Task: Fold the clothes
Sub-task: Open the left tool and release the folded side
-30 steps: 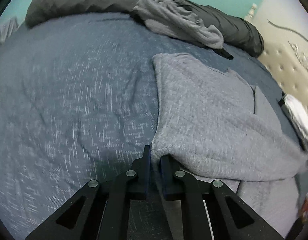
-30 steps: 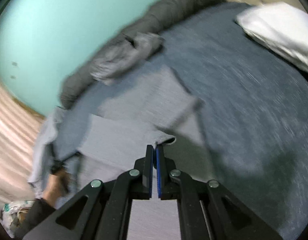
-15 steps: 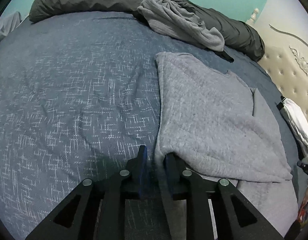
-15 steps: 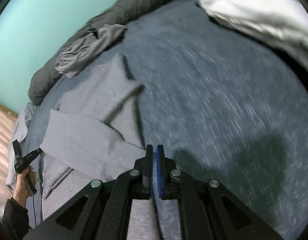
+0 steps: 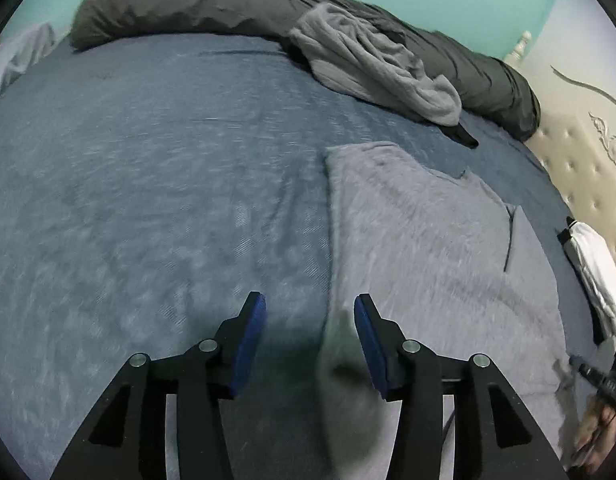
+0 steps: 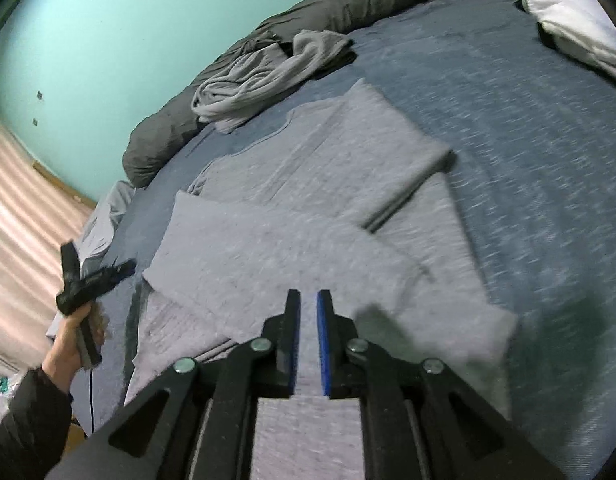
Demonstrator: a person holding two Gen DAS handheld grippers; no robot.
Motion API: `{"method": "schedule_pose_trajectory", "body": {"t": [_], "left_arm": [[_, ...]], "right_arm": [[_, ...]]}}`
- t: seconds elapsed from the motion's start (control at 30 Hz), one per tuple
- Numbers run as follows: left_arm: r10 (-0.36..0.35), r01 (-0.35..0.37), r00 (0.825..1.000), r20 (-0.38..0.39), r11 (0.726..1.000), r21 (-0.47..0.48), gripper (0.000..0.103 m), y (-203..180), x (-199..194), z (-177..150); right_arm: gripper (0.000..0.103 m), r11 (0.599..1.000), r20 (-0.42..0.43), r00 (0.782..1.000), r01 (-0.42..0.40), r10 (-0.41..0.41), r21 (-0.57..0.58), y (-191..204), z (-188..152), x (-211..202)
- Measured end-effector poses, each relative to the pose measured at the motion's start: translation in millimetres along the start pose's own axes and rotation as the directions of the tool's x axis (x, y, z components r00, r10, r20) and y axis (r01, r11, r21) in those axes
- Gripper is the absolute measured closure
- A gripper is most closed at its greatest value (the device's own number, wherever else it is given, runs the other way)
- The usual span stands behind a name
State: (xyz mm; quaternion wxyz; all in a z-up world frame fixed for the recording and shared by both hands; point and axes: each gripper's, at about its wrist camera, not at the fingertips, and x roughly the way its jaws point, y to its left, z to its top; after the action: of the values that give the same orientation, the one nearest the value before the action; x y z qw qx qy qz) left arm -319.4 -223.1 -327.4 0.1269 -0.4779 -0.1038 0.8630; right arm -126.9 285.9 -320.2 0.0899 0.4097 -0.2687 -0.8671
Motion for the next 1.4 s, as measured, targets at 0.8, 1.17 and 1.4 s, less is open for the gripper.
{"method": "schedule_pose_trajectory", "body": {"t": [0.8,1.17,1.4], "left_arm": [[-0.016,0.014,0.999,-0.031,0.999,-0.042,0.088,-18,109,92],[0.086,-0.086,0.996,-0.007,0.996,-0.037,0.091,-7,108,98],[0.106,-0.106,0.994,-0.010,0.993,-0.052,0.090,-2,109,105]], "right_arm": [[0.073,0.989,-0.012,0.992,-0.126,0.125,-0.077,-4,2,23],[0.073,0.987,-0.011,0.990,-0.142,0.141,-0.077,-2,1,23],[0.073,0.987,-0.004,0.990,-0.140,0.141,-0.082,-4,1,20]]}}
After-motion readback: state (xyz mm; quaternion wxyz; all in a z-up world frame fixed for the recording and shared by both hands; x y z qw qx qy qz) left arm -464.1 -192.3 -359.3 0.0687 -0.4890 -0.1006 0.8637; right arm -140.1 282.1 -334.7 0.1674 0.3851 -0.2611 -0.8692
